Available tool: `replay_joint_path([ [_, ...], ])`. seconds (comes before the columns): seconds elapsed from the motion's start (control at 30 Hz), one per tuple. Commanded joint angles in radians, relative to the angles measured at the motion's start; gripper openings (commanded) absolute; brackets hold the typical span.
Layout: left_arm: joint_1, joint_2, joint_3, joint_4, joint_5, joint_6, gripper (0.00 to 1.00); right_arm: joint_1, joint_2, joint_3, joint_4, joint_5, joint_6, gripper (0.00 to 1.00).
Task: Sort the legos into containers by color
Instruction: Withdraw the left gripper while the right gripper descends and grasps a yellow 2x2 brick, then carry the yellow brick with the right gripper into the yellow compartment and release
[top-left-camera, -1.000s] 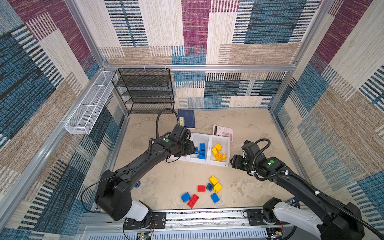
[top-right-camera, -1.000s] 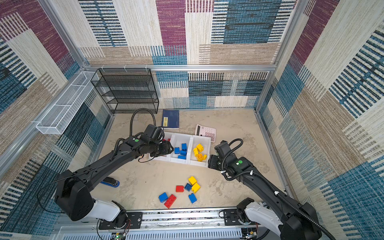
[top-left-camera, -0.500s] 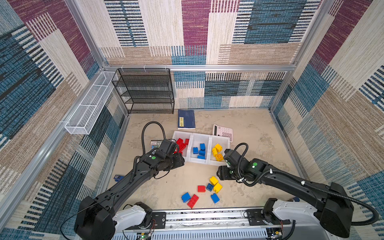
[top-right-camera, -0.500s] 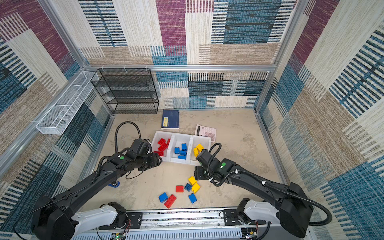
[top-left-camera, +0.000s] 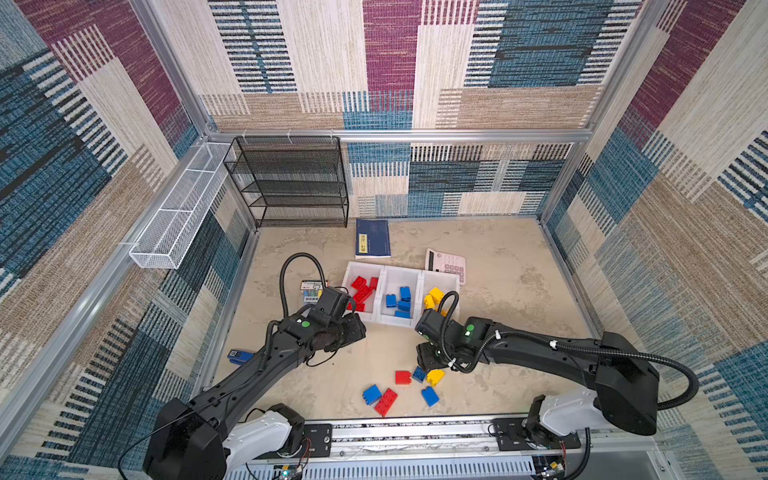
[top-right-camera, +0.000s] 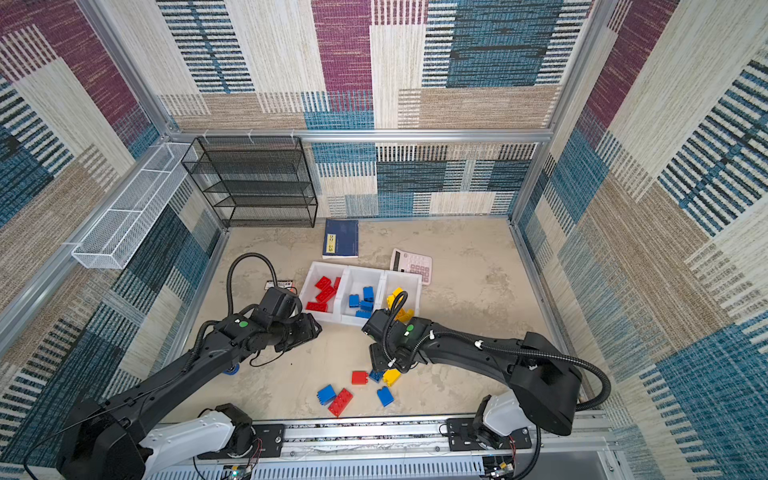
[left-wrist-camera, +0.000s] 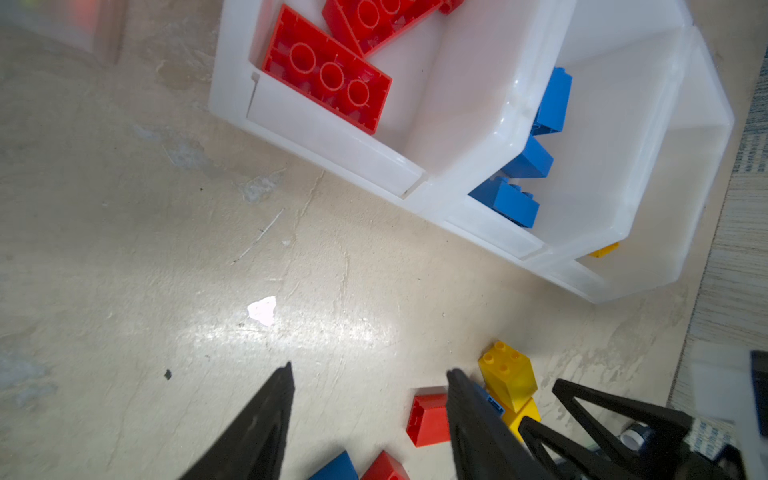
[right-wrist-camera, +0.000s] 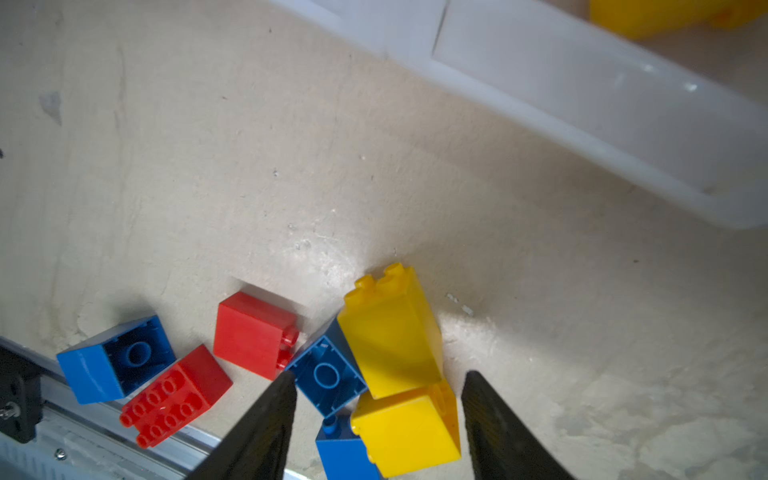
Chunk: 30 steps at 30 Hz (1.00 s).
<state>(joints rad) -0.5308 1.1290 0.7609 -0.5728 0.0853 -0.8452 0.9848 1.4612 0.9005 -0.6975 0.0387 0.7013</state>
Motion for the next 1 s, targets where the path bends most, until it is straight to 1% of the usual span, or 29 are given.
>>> replay_joint_path([
  [0.0, 0.000, -0.006, -0.005, 0.015, 0.005, -0.020, 0.62, 0.003, 0.031, 0.021, -0.023, 0.036, -0.031, 0.66],
  [0.13, 0.000, -0.014, -0.013, 0.013, 0.002, -0.020, 0.62, 0.003, 0.059, 0.029, -0.019, 0.043, -0.046, 0.64],
  [0.27, 0.000, -0.013, -0.025, 0.028, 0.008, -0.031, 0.62, 0.003, 0.088, 0.038, -0.008, 0.033, -0.057, 0.60],
  [0.37, 0.000, -0.009, -0.030, 0.037, 0.014, -0.039, 0.62, 0.003, 0.097, 0.041, 0.000, 0.039, -0.056, 0.53],
  [0.47, 0.000, -0.008, -0.031, 0.039, 0.016, -0.040, 0.62, 0.003, 0.099, 0.045, -0.007, 0.061, -0.035, 0.44],
  [0.63, 0.000, -0.005, -0.029, 0.039, 0.017, -0.038, 0.62, 0.003, 0.104, 0.043, 0.000, 0.061, -0.030, 0.33],
  [0.8, 0.000, -0.005, -0.029, 0.038, 0.018, -0.037, 0.62, 0.002, 0.091, 0.057, -0.009, 0.072, -0.024, 0.31],
  [0.97, 0.000, -0.010, -0.028, 0.036, 0.018, -0.036, 0.62, -0.024, 0.065, 0.154, -0.077, 0.148, -0.073, 0.31],
])
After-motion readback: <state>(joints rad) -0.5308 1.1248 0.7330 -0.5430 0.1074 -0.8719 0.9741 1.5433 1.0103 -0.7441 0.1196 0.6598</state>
